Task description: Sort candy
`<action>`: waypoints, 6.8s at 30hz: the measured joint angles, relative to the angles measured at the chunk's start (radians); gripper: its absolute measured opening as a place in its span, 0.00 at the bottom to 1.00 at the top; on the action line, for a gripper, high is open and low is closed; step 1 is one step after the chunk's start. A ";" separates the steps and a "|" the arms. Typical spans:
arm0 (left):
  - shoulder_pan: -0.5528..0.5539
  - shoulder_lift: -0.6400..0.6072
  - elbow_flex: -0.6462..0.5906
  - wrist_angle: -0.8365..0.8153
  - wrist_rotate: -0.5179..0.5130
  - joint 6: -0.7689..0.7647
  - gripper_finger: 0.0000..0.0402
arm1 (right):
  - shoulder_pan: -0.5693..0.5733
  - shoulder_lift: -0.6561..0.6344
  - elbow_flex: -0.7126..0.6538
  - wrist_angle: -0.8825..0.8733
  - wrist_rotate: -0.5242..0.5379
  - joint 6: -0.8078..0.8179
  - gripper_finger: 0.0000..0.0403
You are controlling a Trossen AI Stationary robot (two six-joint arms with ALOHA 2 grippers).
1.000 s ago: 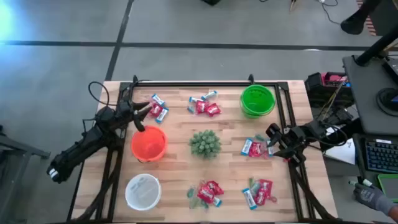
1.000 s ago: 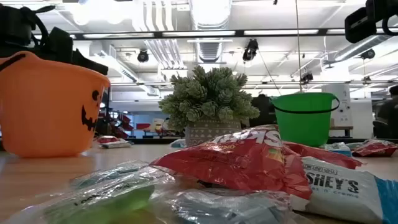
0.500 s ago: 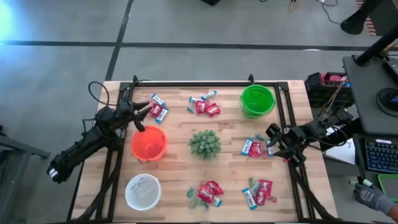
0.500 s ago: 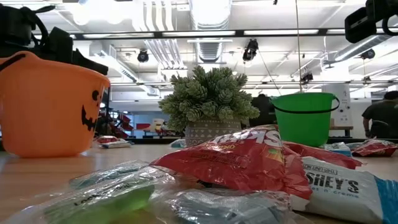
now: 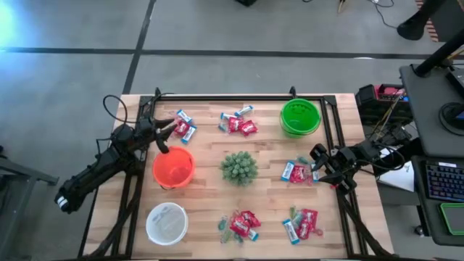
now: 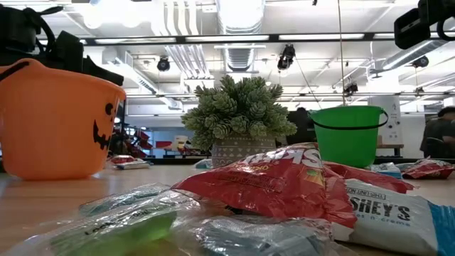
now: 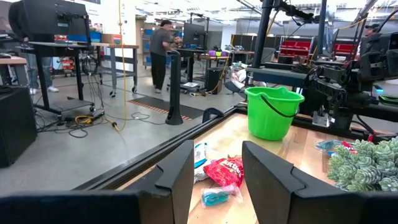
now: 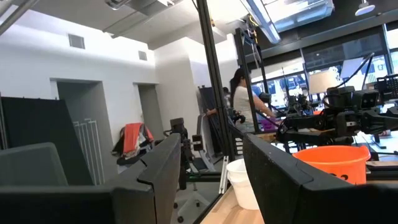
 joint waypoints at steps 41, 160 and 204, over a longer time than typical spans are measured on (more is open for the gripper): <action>0.000 0.000 0.000 0.000 0.000 0.000 0.29 | 0.000 0.000 0.000 0.000 0.000 0.000 0.41; 0.000 0.203 0.109 0.030 -0.027 -0.050 0.29 | 0.000 0.000 0.000 0.000 0.000 0.000 0.41; 0.000 0.393 0.540 -0.108 -0.008 -0.297 0.16 | 0.000 0.000 0.000 0.002 0.000 -0.040 0.41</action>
